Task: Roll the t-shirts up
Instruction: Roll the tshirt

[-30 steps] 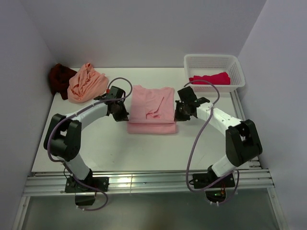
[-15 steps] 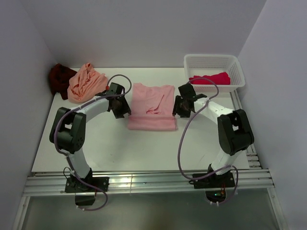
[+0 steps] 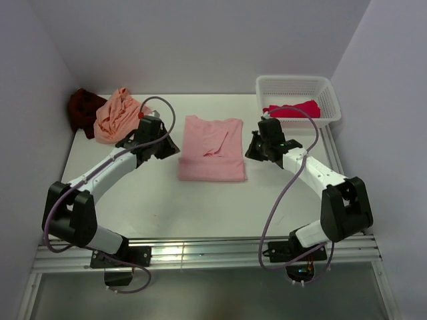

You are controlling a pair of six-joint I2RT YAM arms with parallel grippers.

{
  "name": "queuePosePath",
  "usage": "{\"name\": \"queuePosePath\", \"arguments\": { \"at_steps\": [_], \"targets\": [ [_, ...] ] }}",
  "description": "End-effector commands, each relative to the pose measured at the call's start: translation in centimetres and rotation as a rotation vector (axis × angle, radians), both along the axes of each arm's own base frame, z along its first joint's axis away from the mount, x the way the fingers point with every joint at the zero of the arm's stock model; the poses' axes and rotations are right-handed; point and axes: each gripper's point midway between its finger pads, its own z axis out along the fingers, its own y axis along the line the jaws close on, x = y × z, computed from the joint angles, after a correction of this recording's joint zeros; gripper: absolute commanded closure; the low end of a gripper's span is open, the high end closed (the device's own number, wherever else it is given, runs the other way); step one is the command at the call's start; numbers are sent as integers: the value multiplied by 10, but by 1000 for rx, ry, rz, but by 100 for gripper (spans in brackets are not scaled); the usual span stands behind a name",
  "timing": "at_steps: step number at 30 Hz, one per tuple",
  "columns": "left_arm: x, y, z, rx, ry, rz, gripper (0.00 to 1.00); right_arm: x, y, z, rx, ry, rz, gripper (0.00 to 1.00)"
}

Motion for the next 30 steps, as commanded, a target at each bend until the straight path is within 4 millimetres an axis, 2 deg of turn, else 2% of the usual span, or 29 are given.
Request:
{"name": "queuePosePath", "arguments": {
  "at_steps": [1,4,5,10,11,17,19,24,25,26,28,29,30],
  "targets": [
    [-4,-20,-15,-20,13,-64,79,4,15,-7,38,4,46,100],
    [0,-23,-30,-15,36,-58,87,9,18,-16,33,10,48,100],
    [2,-24,-39,-6,54,-57,91,11,14,-25,8,28,33,100],
    [18,-30,-58,15,81,-63,96,24,15,-43,-27,61,34,100],
    [21,-27,-70,41,103,-44,96,26,14,-53,-41,80,25,100],
    [37,-22,-99,77,154,10,100,38,13,-79,-69,136,-15,100],
    [39,-21,-102,78,160,15,100,43,12,-80,-78,132,-35,100],
    [36,-3,-114,101,180,63,98,41,9,-82,-79,132,-48,99],
    [38,1,-103,90,151,73,97,41,9,-76,-73,112,-46,98],
    [33,5,-102,88,130,77,93,36,7,-76,-75,111,-44,94],
    [29,1,-81,43,34,45,80,35,7,-65,-67,67,-33,88],
    [22,4,-60,11,-40,46,60,28,5,-54,-60,33,-18,78],
    [18,5,-50,1,-69,43,54,25,4,-48,-56,10,-12,72]
  ]
}}
